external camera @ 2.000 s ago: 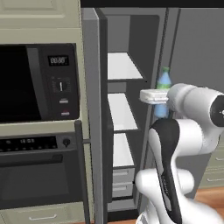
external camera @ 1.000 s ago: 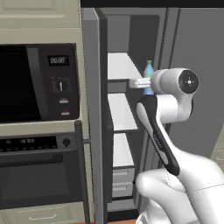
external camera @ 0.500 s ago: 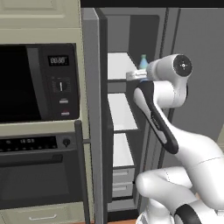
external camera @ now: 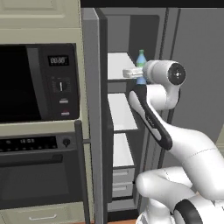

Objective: Take the bottled waters from the counter and place them in the freezer to freeze. Close the freezer door after placing the bottles.

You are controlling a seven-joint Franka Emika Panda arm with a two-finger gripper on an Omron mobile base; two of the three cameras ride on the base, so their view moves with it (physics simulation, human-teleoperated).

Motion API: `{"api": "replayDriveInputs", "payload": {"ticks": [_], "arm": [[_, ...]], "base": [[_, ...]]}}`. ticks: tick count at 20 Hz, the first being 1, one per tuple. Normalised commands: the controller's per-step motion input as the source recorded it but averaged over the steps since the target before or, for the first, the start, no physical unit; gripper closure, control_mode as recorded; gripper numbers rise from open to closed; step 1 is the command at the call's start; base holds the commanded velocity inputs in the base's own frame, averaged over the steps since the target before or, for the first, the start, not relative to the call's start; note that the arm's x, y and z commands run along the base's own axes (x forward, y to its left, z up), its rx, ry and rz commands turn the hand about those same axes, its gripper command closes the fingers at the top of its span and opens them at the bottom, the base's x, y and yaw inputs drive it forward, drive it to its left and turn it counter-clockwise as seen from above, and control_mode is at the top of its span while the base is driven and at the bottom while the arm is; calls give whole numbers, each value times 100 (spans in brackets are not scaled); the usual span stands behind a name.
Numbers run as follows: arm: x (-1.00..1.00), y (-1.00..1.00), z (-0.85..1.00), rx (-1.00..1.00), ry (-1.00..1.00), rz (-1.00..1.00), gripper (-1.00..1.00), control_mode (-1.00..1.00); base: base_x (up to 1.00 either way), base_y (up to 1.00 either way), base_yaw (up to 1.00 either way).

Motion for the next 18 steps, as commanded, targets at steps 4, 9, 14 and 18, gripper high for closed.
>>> {"api": "replayDriveInputs", "payload": {"ticks": [4, 9, 14, 18], "arm": [[9, 0, 12, 0, -13, -2, 100, -100], [7, 0, 11, 1, -9, -10, 100, -100], [5, 1, 7, 0, -9, -8, 100, -100], [11, 1, 0, 3, 0, -8, 100, -100]], "base": [[0, 0, 0], [0, 0, 0], [0, 0, 0], [0, 0, 0]]}}
